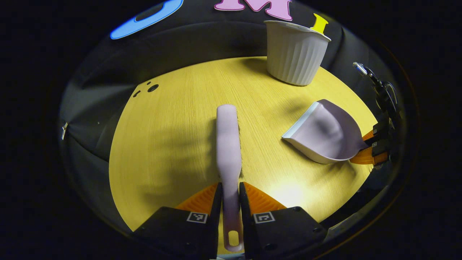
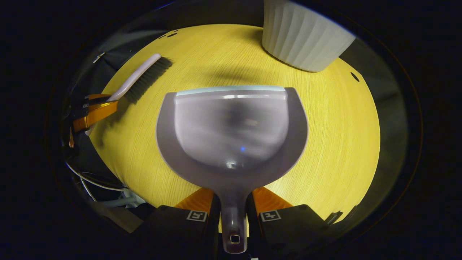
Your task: Pick up the small broom and dustpan from the desktop, sweep the trash into the dustpan with the broom, and then empty the trash into the garbage bin.
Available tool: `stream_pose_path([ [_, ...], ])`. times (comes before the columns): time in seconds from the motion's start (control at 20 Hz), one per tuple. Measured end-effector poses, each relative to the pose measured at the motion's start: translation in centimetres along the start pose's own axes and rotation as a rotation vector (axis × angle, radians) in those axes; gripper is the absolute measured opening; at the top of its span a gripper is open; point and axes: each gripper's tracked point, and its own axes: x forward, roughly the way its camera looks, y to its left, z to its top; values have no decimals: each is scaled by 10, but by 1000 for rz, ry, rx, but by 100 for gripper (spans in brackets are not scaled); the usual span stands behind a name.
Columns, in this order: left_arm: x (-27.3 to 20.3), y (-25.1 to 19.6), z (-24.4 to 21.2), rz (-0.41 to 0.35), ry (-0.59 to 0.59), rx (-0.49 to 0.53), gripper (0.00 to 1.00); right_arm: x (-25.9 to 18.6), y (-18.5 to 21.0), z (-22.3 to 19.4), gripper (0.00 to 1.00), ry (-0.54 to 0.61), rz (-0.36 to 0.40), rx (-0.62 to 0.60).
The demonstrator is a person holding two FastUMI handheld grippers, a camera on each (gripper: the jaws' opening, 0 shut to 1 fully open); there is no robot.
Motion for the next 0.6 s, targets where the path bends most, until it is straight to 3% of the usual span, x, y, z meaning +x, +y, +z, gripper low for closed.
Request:
stream_pose_path([
  [0.3,-52,-1,15,43,-90,-42,31,-51,-3,-3,39,-66,54,30],
  [0.45,-83,-10,38,46,-179,-63,31,-95,-12,9,38,-188,47,3],
  [0.5,-96,-15,47,43,-218,-76,33,-110,-13,13,29,-239,44,-4],
  [0.6,-118,-26,67,37,-308,-99,33,-138,-13,29,34,-356,42,-24],
])
